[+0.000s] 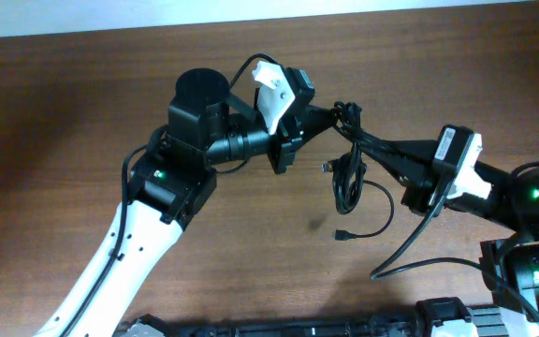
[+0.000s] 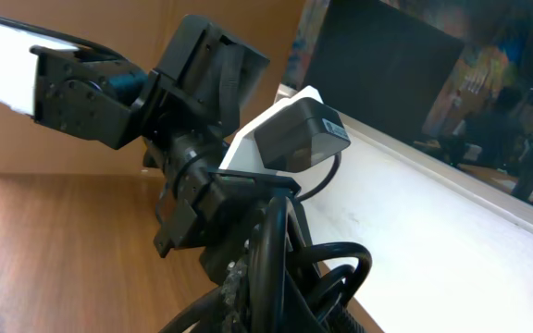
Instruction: Untangle cables
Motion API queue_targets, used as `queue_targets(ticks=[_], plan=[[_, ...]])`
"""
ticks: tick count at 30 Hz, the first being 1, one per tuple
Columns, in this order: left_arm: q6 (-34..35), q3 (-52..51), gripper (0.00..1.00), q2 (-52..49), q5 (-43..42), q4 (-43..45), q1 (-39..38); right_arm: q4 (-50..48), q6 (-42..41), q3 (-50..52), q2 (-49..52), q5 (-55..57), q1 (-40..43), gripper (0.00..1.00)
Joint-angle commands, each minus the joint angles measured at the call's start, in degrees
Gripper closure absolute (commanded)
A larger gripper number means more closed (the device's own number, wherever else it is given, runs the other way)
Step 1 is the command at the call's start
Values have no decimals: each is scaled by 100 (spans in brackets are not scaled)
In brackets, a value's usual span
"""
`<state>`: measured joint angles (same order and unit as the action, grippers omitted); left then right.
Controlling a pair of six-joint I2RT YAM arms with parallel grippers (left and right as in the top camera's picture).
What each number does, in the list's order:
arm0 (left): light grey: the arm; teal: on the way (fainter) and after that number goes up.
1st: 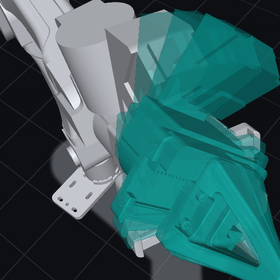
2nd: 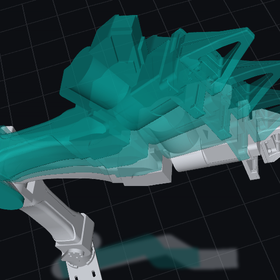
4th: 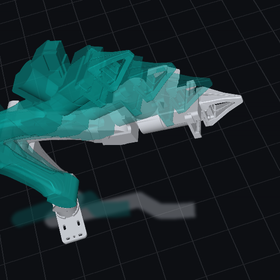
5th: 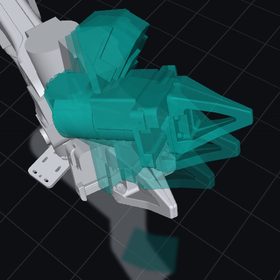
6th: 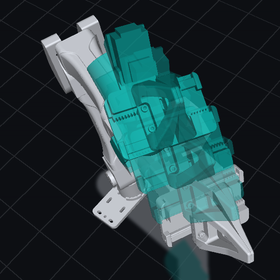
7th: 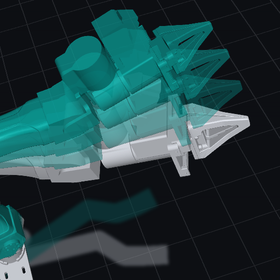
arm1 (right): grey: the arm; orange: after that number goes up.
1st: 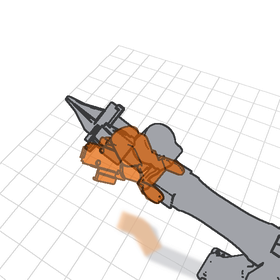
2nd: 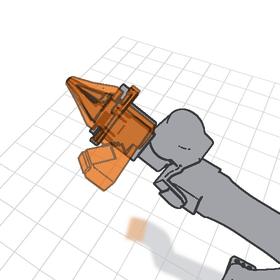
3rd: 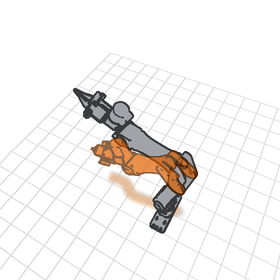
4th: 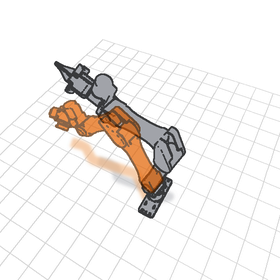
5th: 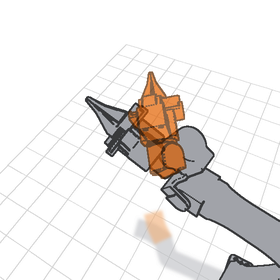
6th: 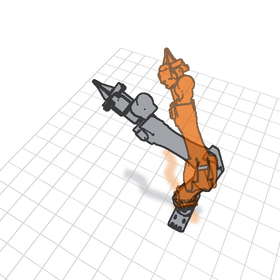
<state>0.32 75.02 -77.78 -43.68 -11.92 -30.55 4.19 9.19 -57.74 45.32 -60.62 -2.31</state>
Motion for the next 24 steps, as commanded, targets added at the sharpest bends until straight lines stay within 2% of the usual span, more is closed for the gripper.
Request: queue_targets(ticks=[1, 3, 6, 10, 12, 13, 20, 24], plan=[[-59, 46, 85, -20, -216, 146, 107, -55, -42, -68, -42, -160, -28, 96], [-313, 46, 73, -20, -785, 275, 107, -33, -42, -68, -13, -105, -20, 96], [-361, 46, 61, -20, -1287, 352, 107, -61, -39, -68, 9, -33, -20, 96], [-361, 46, 53, -20, -1523, 361, 107, -61, -39, -68, 11, -20, -20, 96], [-363, 46, 34, -20, -1801, 374, 107, -87, -39, -68, 15, -17, -20, 96], [-361, 46, 29, -20, -1829, 372, 107, -133, -39, -68, 17, -17, -20, 96], [-361, 46, 23, -20, -1982, 367, 107, -247, -42, -68, 109, 909, -20, 96], [-361, 46, 21, -20, -2065, 369, 107, -251, -42, -68, 249, 1034, -20, 96]])
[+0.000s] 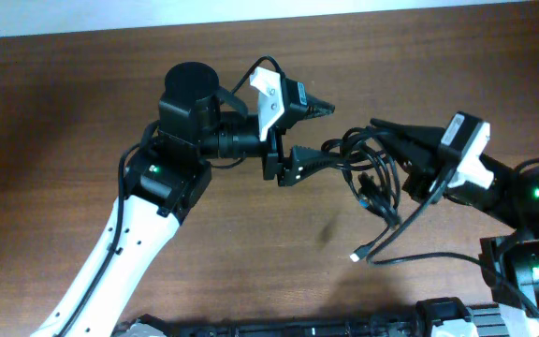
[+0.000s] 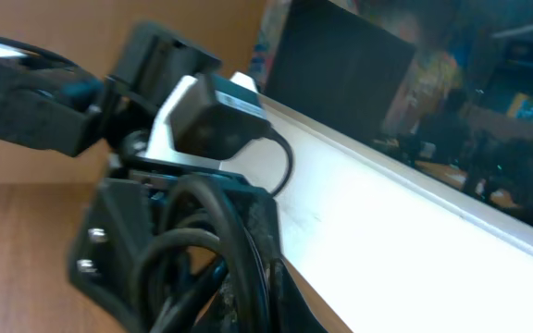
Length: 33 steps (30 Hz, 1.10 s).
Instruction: Untangle cables
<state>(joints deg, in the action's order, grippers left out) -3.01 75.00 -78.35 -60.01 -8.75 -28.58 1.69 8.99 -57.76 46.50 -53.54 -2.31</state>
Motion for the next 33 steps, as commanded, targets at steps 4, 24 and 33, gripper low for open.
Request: queue_targets(ticks=[4, 24, 33], plan=[[-28, 48, 18, 37, -433, 39, -90, -26, -20, -66, 151, 328, -20, 96], [0, 48, 88, 35, 1539, -391, -90, -289, -24, -66, 144, -369, -20, 96], [435, 48, 94, 35, 1263, -76, -90, -302, -42, -66, 146, -538, -20, 96]])
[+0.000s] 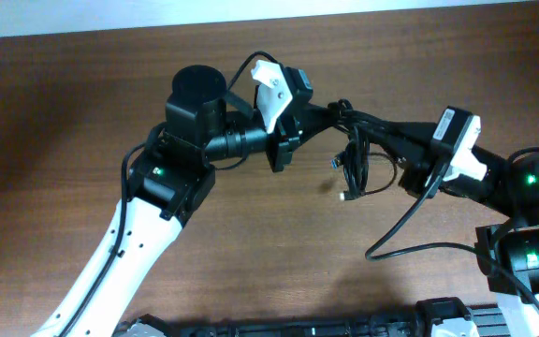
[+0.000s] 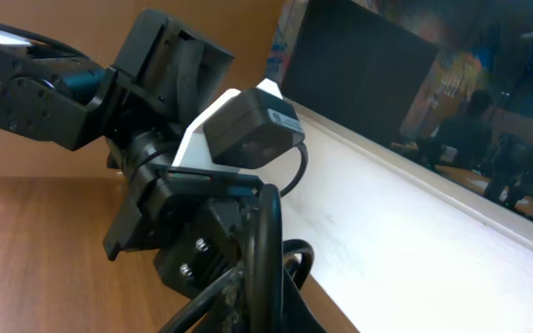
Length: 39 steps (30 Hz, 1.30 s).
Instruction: Untangle cables
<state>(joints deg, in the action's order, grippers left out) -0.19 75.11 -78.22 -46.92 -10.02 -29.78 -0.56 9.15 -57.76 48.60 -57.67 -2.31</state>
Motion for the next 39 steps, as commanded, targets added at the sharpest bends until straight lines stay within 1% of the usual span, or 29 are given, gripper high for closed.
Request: queue_targets(ticks=[1, 2, 3, 4, 5, 6, 7, 9, 10, 17, 18, 19, 20, 21, 22, 26, 30, 33, 35, 37, 39], plan=[[151, 37, 88, 22, -247, 50, 31, -76, -59, -66, -63, -24, -20, 96], [151, 37, 80, 22, -404, 52, 31, -76, -57, -66, -63, -17, -20, 96], [151, 37, 66, 24, -575, 55, 31, -76, -57, -66, -59, -17, -20, 96], [151, 37, 35, 24, -741, 57, 31, -72, -57, -66, -59, -20, -20, 95], [151, 37, 18, 24, -833, 63, 31, -68, -57, -66, -59, -20, -20, 95], [151, 37, 12, 24, -925, 131, 31, -52, -59, -66, -59, -22, -20, 96], [151, 37, 10, 24, -1021, 205, 31, -39, -59, -66, -59, -20, -20, 95], [151, 37, 2, 24, -1410, 470, 31, -33, -59, -66, -59, -20, -20, 95], [151, 37, 1, 24, -1561, 555, 31, -35, -57, -66, -59, -20, -20, 95], [149, 37, 0, 24, -1976, 619, 31, -33, -57, -66, -59, -20, -20, 95], [151, 37, 7, 24, -1976, 660, 31, -33, -59, -66, -59, -22, -20, 95], [149, 37, 31, 24, -1971, 706, 31, -35, -59, -66, -59, -70, -20, 96], [151, 37, 66, 24, -1923, 761, 31, -37, -59, -66, -59, -149, -20, 96], [151, 37, 92, 24, -1803, 778, 31, -59, -59, -66, -59, -227, -20, 96], [151, 37, 100, 22, -1580, 748, 31, -70, -59, -66, -61, -229, -20, 96], [155, 37, 100, 22, -920, 306, 31, -192, -61, -66, -59, -203, -20, 96], [155, 37, 100, 22, -479, -247, 31, -214, -61, -66, -59, -164, -20, 96], [262, 37, 100, 2, -72, -673, 31, -229, -68, -66, -59, 57, -20, 96], [573, 37, 100, -4, 348, -946, 31, -238, -129, -66, -59, 223, -20, 96], [623, 37, 100, -22, 691, -1204, 31, -358, -387, -66, -59, 286, -20, 96], [623, 37, 100, -33, 691, -1215, 28, -354, -389, -66, -59, 286, -20, 96]])
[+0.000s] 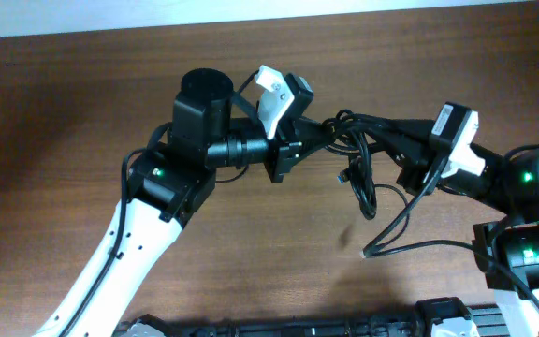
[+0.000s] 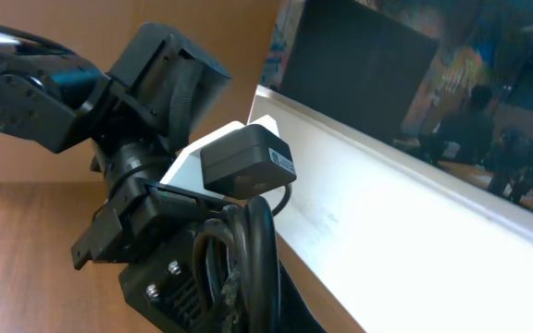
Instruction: Untangle cables
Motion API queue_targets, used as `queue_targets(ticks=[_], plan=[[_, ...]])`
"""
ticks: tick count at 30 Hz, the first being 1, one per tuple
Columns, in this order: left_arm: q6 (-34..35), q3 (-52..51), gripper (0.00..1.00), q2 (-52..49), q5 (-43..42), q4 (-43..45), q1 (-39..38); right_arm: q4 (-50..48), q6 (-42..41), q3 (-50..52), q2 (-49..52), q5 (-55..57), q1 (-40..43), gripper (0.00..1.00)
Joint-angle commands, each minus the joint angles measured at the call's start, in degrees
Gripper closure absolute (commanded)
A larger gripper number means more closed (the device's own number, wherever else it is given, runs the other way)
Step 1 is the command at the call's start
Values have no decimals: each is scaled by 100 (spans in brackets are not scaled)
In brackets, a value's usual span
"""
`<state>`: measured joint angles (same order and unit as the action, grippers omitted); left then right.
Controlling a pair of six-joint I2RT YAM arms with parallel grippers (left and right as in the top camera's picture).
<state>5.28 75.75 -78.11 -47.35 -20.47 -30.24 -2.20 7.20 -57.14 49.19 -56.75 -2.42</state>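
Observation:
A tangle of black cables hangs in the air between my two grippers over the brown table. My left gripper reaches in from the left and is shut on the bundle's top. From the right, my right gripper meets it and is shut on the same bundle. Loops droop beneath them, with a small plug dangling. One loose strand trails down onto the table. In the right wrist view the thick cable runs up between my own jaws, close against the left arm's wrist camera.
The wooden table stretches to the left and the front. A white wall strip runs along the back edge. Black equipment lines the front edge, and the right arm's base stands at the right.
Both grippers stay together on the bundle in nearly the same place. The hanging loops now reach lower and further right, and the dangling plug has shifted a little.
First both grippers met at the bundle with loops and a plug hanging below. Then the left gripper's fingers stood wide apart while the right held the tangle further right. After that both were together on it again, and now the loops hang longer.

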Motion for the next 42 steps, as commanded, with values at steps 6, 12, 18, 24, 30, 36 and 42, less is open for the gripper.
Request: queue_targets(ticks=[6, 12, 18, 24, 30, 36, 42], plan=[[251, -26, 100, -48, 2190, -343, 76, -280, -625, -127, -120, 190, -9, 96], [208, -31, 100, -146, 2345, -505, 76, -323, -866, -127, -125, 190, -9, 96], [-385, -37, 100, -295, 3287, -214, 76, -315, -966, -127, -122, -243, -9, 96], [-387, -37, 100, -295, 3101, 1305, 76, 105, -964, -127, -118, -1239, -9, 95], [-627, -37, 100, -295, 1974, 2068, 76, 1005, -960, -127, 13, -1325, -11, 93], [-723, -37, 100, -293, 1816, 2479, 76, 1480, -916, -127, 149, -1316, -9, 94], [-1853, -37, 100, -293, 256, 2476, 76, 1399, -920, -127, 164, -778, -9, 87]])
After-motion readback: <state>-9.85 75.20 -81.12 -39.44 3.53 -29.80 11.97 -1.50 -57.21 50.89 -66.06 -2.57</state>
